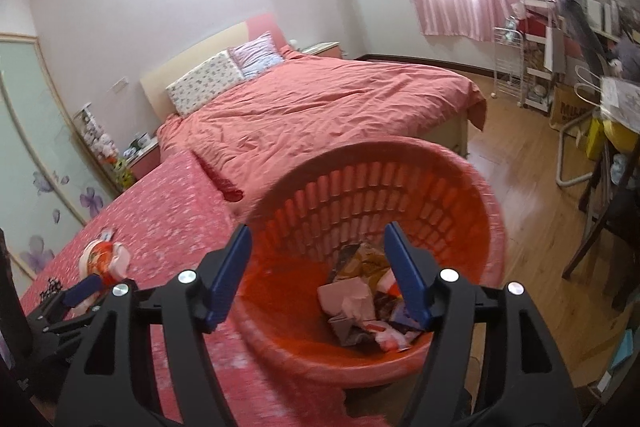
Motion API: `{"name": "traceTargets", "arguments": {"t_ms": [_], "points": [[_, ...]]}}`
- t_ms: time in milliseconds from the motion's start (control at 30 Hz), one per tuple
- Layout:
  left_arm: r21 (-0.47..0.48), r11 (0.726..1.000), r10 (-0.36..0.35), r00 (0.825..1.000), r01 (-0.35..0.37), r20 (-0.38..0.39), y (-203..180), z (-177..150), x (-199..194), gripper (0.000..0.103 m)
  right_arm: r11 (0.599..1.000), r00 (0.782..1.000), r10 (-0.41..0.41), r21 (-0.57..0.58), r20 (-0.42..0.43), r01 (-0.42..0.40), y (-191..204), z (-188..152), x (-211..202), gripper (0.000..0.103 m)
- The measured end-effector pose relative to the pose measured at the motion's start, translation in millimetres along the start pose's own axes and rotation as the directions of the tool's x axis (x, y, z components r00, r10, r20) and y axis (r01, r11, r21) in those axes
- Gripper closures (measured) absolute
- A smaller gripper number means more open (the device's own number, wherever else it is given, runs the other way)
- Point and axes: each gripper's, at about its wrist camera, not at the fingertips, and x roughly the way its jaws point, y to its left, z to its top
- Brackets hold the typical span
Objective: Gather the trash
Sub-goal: 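Move both open tools back toward the remaining trash on the bed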
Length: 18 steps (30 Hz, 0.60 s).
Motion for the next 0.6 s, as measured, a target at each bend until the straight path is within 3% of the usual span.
{"name": "traceTargets", "arguments": {"t_ms": [167,367,567,600], "points": [[-0.066,0.992,0.113,0.993,-0.111,0.025,57,-8,-25,0.014,0.996,0.999,0.039,-0.079,-0.018,-0.040,48,-5,-1,0.036],[-0.174,0.952,0.260,0.965,-0.252,0.023,133,-22,-52,0.014,0.981,0.995,0.085,-0.169,-0.049,-0.093,106,-22,-1,0.036],[-0.297,0.857,0.434,0.901,-0.421,-0.024,220,-32,-60,0.014,0.963,0.991,0.106,-0.238,-0.087,-0.124,152,-38,6,0.036],[-0.311,0.848,0.442,0.897,-0.429,-0.033,230,-33,-59,0.014,0.961,0.990,0.108,-0.246,-0.095,-0.128,158,-41,8,0.036]]}}
